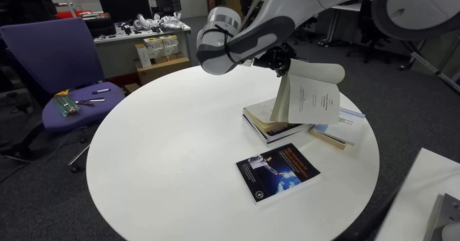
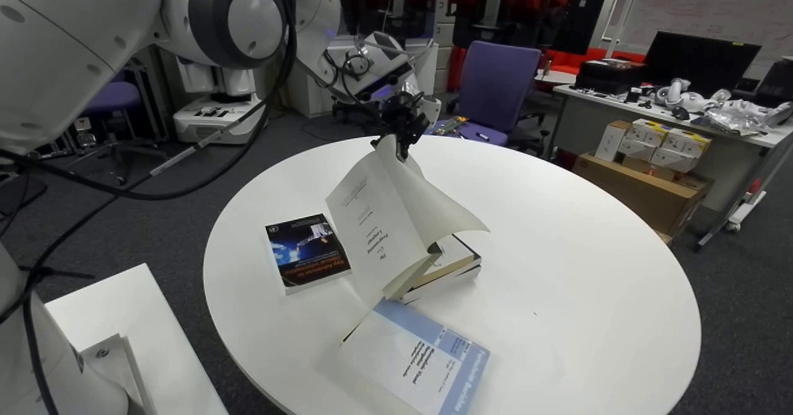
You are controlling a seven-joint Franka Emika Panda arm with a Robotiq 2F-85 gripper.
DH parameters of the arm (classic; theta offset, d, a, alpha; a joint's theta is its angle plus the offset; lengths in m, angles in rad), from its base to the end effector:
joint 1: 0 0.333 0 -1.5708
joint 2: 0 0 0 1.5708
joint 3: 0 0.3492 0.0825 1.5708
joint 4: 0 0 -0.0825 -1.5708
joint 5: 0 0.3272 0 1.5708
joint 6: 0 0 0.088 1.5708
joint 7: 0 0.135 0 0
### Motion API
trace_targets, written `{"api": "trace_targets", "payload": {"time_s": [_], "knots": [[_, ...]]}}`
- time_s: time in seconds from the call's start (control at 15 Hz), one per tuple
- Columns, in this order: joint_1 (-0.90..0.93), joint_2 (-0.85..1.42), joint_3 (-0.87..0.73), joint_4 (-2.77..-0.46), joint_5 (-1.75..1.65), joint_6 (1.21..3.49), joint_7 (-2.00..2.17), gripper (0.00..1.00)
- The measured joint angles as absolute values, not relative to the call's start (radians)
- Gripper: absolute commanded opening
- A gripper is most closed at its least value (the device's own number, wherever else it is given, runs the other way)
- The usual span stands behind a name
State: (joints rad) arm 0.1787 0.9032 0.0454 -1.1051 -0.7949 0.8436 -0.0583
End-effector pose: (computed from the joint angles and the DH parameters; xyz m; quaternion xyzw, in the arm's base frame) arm 0.5984 0.0095 0.3258 0.7763 0.0562 -0.4790 0.4059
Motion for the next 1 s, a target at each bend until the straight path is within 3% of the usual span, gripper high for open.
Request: {"api": "trace_targets", "payload": {"time_s": [1.0], "knots": [[0.215, 0.909, 0.021, -1.100, -0.886, 1.135, 0.101, 0.00]]}}
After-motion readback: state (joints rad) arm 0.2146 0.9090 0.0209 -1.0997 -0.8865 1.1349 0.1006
